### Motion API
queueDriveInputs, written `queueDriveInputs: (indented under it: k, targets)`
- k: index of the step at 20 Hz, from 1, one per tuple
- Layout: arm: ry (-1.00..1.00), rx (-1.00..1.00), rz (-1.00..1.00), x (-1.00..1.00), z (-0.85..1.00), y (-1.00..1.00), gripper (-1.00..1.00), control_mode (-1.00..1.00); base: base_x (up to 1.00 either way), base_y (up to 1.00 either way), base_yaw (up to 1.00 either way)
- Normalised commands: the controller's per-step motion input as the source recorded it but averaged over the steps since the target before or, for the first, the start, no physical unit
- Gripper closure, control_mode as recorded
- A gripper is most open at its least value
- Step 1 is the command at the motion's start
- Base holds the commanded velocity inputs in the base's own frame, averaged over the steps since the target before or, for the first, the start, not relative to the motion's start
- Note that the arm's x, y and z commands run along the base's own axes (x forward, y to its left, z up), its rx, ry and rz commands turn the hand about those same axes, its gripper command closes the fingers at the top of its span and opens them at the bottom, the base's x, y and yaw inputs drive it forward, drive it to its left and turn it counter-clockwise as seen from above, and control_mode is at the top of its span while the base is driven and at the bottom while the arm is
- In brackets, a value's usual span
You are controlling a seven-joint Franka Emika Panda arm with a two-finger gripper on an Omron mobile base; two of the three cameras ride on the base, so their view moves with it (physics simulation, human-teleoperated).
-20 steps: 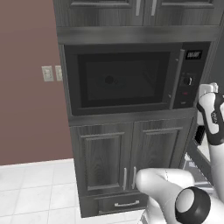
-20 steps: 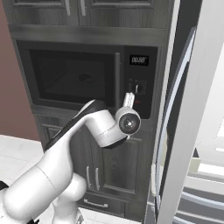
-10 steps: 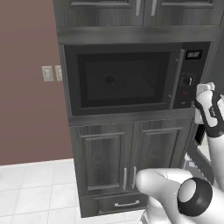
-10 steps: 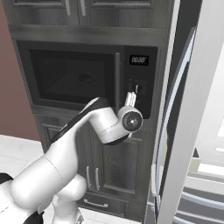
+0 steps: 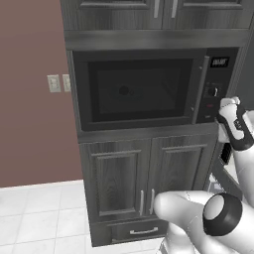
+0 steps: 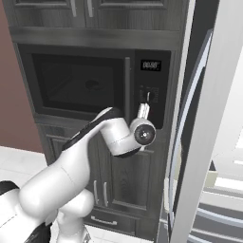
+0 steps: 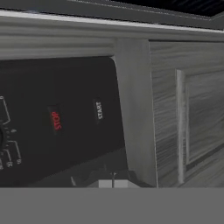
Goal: Place the tupperware containing the fish and eggplant meal in the microwave. Close the microwave door and press the start button to reheat the meal.
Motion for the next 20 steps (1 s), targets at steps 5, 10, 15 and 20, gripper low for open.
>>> queueDriveInputs:
  k: [5, 10, 15, 20]
  targets:
    - [0.0, 0.0, -0.03, 0.19, -0.08, -0.13, 1.0, -1.0, 0.0, 0.0, 0.0]
    - [0.0, 0.0, -0.03, 0.19, -0.04, -0.12, 1.0, -1.0, 0.0, 0.0, 0.0]
    - [0.0, 0.0, -0.03, 0.2, -0.09, -0.09, 1.0, -1.0, 0.0, 0.0, 0.0]
    - [0.0, 0.0, -0.03, 0.2, -0.13, -0.02, 1.0, -1.0, 0.0, 0.0, 0.0]
